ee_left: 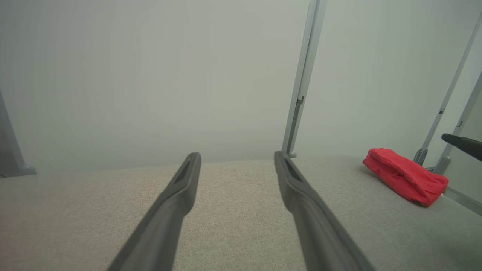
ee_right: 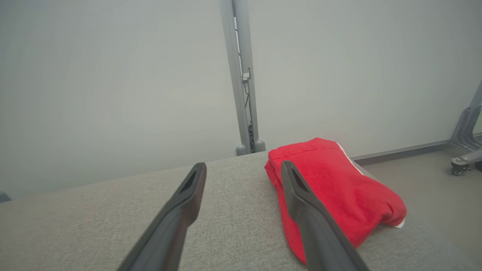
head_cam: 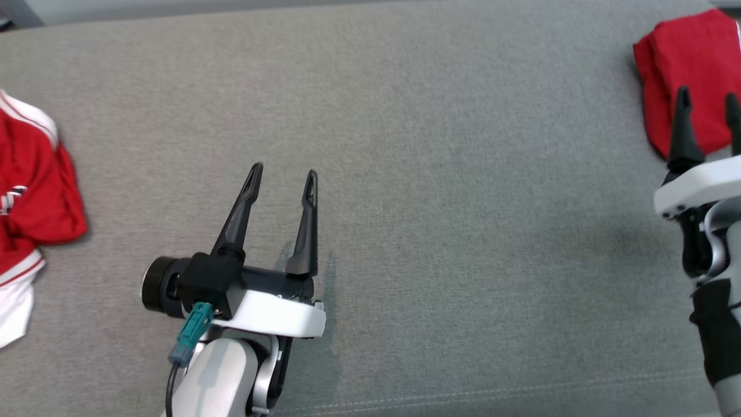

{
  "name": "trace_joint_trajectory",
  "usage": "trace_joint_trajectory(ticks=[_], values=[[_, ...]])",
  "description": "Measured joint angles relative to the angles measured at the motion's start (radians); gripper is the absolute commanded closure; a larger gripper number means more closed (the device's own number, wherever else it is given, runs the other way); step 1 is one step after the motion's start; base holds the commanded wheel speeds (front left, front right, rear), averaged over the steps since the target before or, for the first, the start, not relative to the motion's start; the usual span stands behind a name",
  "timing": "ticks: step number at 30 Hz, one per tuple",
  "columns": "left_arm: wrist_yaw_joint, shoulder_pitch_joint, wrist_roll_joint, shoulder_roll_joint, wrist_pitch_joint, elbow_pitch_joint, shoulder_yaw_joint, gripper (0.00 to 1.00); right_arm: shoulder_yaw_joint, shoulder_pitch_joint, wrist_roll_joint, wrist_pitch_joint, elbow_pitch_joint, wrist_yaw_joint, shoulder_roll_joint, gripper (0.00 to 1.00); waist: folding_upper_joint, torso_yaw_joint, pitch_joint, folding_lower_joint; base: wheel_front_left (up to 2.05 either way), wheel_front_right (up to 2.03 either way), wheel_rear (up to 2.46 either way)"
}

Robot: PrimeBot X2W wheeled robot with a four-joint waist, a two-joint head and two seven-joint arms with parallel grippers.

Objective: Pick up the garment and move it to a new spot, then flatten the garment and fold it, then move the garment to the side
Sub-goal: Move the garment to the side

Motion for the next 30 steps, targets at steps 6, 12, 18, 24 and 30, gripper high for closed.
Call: trace_joint_trajectory(ticks=[6, 12, 18, 24, 30], values=[[0.000, 0.061, -0.028, -0.001, -0.007, 0.034, 0.029, 0.00, 0.109, 0.130, 0.035, 0.000, -0.101, 0.000, 0.001, 0.00, 0.0000, 0.053, -0.090, 0.0000, 0.00, 0.00, 0.00], [-0.023, 0.120, -0.032, -0.001, -0.008, 0.064, 0.041, 0.00, 0.136, 0.264, 0.052, 0.000, -0.185, 0.000, 0.009, 0.00, 0.0000, 0.095, -0.187, 0.0000, 0.00, 0.00, 0.00], [-0.024, 0.208, -0.042, -0.016, -0.008, 0.063, 0.081, 0.00, 0.159, 0.452, 0.024, 0.000, -0.329, 0.000, 0.041, 0.00, 0.0000, 0.125, -0.288, 0.0000, 0.00, 0.00, 0.00], [-0.037, 0.265, -0.038, -0.020, -0.008, 0.053, 0.103, 0.00, 0.148, 0.565, -0.042, 0.000, -0.451, 0.000, 0.067, 0.00, 0.0000, 0.142, -0.329, 0.0000, 0.00, 0.00, 0.00], [-0.066, 0.313, 0.039, -0.023, -0.008, 0.052, 0.107, 0.00, 0.119, 0.678, -0.080, 0.000, -0.574, 0.000, 0.092, 0.00, 0.0000, 0.146, -0.360, 0.0000, 0.00, 0.00, 0.00]])
